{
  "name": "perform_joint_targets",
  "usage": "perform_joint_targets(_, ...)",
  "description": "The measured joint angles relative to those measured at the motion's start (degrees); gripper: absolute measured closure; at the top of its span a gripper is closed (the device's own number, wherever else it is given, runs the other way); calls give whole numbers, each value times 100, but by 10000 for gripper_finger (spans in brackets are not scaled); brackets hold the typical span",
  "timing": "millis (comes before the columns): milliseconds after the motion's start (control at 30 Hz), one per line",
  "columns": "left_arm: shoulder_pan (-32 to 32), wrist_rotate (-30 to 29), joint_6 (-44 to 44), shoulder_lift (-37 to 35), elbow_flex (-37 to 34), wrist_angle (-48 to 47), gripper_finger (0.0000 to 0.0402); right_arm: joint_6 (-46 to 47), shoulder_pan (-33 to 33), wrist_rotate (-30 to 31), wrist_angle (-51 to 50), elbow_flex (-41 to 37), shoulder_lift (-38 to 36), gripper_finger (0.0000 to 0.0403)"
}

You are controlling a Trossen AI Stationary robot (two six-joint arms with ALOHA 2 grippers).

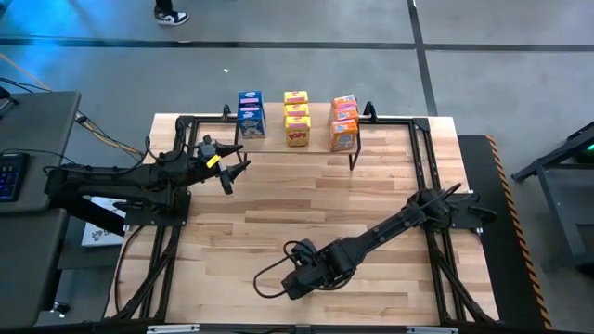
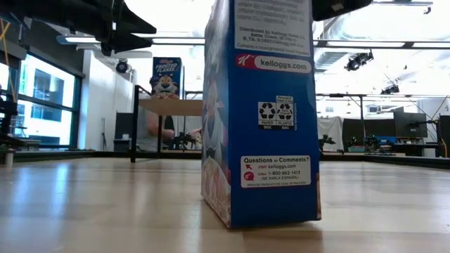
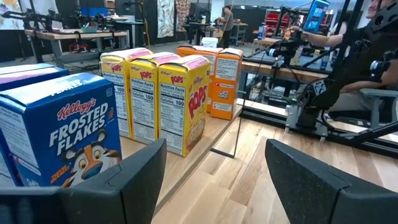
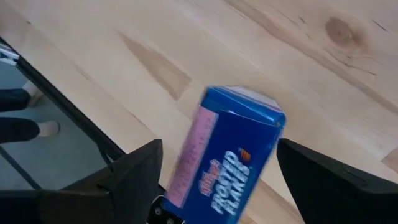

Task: Stack cereal on shelf
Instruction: Put the blue cereal box on the shelf

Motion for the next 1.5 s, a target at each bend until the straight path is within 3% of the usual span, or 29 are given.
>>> perform_joint_targets(400, 0, 0, 0, 1, -1, -5, 137, 55, 22, -350, -46, 0, 284, 94)
perform_joint_targets(1133, -1, 0, 0, 1, -1, -5, 137, -602, 4, -201, -48, 0, 284, 257)
perform_joint_targets(1500, 0, 0, 0, 0, -1, -5, 137, -1969, -251, -185, -52, 426, 278, 267)
